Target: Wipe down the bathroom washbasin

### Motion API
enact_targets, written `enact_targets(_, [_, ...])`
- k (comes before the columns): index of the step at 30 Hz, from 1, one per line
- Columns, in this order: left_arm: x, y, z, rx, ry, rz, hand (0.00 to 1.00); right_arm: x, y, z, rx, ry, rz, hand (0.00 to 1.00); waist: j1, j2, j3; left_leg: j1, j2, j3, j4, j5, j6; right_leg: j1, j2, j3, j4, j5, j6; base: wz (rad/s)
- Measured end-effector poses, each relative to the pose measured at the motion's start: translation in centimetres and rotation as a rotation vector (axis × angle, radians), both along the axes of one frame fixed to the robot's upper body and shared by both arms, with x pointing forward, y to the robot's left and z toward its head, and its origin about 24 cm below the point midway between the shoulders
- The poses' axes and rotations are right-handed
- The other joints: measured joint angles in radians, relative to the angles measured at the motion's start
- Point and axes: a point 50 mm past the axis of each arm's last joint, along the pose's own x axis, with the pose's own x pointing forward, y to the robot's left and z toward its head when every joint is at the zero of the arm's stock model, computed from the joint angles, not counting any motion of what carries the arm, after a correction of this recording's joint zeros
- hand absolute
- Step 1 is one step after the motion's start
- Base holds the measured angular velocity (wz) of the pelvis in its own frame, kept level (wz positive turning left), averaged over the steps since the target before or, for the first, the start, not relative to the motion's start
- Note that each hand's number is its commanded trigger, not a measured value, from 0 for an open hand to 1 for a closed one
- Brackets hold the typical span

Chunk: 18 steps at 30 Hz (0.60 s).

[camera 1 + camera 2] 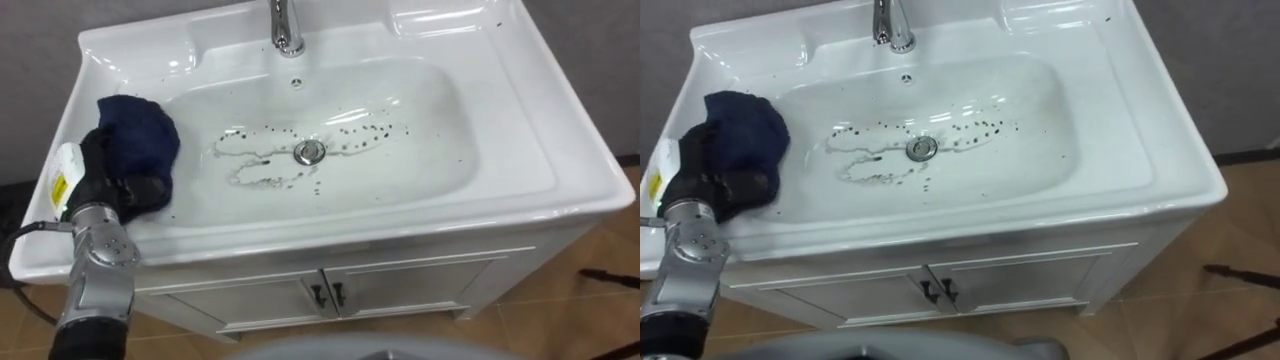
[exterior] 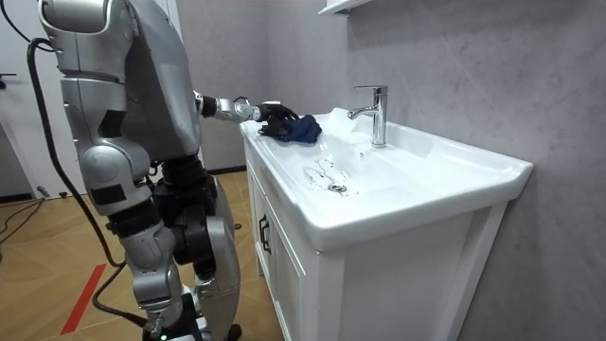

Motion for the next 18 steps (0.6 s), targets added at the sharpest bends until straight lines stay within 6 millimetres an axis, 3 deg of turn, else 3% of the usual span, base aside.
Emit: enact_targets(18, [-0.02, 0.60, -0.04, 0.009, 0.009, 0.021, 1.00, 0.18, -0.10, 0.03, -0.016, -0.003, 0.013, 0.00, 0.004, 0.003, -0.0044, 0.026, -0.002, 0.007, -0.020, 0.003, -0.004, 0.017, 0.000, 0.004, -0.011, -0.002, -0.002, -0.01])
